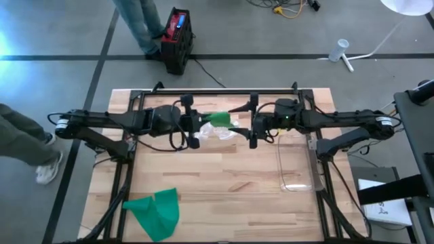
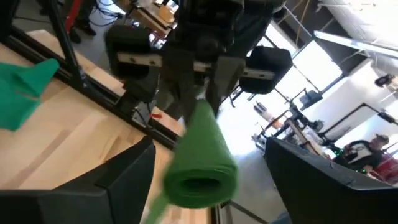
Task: Roll bandage
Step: Roll the green bandage
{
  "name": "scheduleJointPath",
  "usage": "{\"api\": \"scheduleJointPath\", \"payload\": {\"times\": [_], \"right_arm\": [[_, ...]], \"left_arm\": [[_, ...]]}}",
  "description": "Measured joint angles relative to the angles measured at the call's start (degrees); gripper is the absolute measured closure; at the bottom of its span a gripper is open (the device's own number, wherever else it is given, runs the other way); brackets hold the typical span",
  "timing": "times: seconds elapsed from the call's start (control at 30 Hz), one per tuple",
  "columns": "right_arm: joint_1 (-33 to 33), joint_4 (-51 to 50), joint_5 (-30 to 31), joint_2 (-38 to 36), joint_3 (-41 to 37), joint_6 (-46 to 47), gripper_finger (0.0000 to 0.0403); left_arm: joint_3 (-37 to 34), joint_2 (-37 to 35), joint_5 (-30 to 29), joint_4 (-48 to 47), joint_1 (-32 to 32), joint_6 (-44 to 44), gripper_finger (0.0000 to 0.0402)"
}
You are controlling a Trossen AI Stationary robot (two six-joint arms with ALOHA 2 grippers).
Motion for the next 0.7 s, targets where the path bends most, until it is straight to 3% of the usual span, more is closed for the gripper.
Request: {"api": "scheduleJointPath", "payload": {"times": [0.23, 0.7], "right_arm": [[-0.05, -3.78, -1.36, 3.35, 3.66, 0.54, 0.0105], [-0.10, -6.23, -1.35, 6.49, 7.11, -0.22, 0.0173]], "left_arm": [[3.85, 0.39, 3.47, -3.47, 0.01, -2.33, 0.0369], [3.15, 0.71, 3.52, -3.80, -0.02, -4.26, 0.0367]]}}
